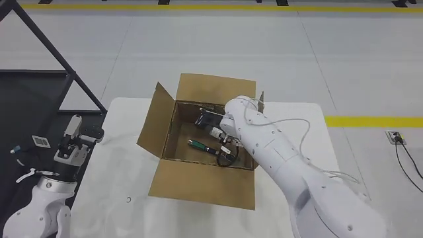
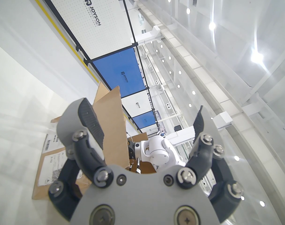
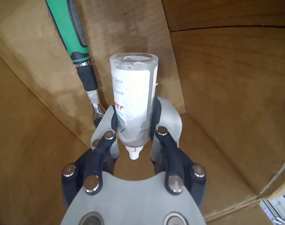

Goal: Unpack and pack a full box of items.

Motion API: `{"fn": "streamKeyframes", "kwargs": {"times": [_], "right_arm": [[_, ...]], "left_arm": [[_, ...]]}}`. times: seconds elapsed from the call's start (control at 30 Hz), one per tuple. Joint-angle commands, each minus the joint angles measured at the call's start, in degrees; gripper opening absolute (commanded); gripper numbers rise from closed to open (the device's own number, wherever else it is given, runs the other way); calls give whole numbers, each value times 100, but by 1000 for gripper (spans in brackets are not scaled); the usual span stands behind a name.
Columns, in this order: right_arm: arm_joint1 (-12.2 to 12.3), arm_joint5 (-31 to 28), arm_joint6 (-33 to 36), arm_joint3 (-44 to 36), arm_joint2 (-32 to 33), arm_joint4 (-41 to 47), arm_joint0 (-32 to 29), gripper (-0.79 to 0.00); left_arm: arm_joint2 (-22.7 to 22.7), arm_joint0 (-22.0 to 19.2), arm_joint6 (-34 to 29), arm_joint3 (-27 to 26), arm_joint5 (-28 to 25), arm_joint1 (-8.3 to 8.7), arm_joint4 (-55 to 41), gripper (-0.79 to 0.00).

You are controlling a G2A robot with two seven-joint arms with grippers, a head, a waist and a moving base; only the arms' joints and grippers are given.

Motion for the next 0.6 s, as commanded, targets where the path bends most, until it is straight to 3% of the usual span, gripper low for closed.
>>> {"fn": "streamKeyframes", "kwargs": {"times": [0.0,0.47,0.57], "right_arm": [[-35,-53,-37,68,9,-15,15,-471],[-121,-347,-488,203,102,-196,244,-443],[-115,-230,-674,72,67,-396,269,-391]], "left_arm": [[0,0,0,0,0,0,0,0],[0,0,0,0,0,0,0,0],[0,0,0,0,0,0,0,0]]}}
